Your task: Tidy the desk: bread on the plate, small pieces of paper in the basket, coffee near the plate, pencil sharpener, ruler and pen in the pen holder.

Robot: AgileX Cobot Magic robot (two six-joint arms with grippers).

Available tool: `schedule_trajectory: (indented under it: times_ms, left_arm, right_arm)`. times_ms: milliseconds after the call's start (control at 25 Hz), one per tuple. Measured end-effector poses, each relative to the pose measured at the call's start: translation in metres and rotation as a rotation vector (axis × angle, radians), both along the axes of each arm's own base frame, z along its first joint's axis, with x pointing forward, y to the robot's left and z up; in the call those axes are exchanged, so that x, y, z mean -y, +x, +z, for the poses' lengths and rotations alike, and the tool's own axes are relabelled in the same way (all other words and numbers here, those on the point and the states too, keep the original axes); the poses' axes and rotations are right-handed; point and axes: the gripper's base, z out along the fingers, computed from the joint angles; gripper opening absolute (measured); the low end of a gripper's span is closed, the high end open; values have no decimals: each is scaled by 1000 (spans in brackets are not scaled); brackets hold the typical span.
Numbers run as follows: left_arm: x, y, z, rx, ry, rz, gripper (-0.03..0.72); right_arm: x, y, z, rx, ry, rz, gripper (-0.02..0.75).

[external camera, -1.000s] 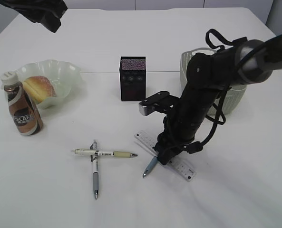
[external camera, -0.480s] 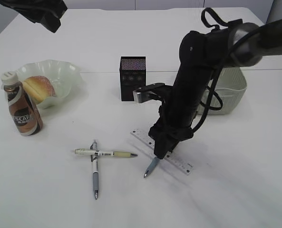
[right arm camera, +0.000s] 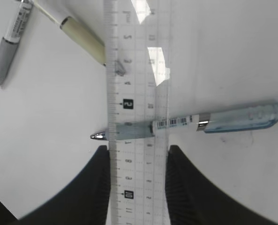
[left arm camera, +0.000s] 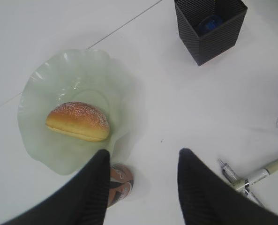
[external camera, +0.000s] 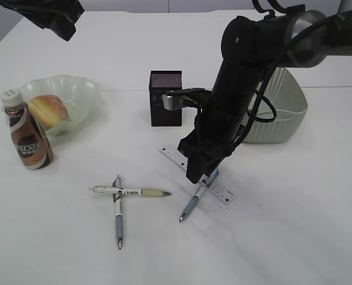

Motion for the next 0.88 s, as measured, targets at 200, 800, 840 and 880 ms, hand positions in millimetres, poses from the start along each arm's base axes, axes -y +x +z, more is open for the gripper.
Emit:
schedule_trajectory:
  times_ms: [200, 800, 840, 880]
  left_arm:
    - [0, 0, 0, -1, 0, 0, 350]
    - [0, 0, 0, -2, 1, 1, 350]
    - [0, 0, 0, -2, 1, 1, 350]
    - [0, 0, 0, 0, 0, 0, 350]
  right_arm:
    - [-3, 4, 1, 32, 30, -51, 244]
    - [9, 0, 52, 512, 165, -211, 244]
    - [12, -3, 52, 556, 173, -230, 244]
    - [15, -6, 52, 601, 181, -252, 244]
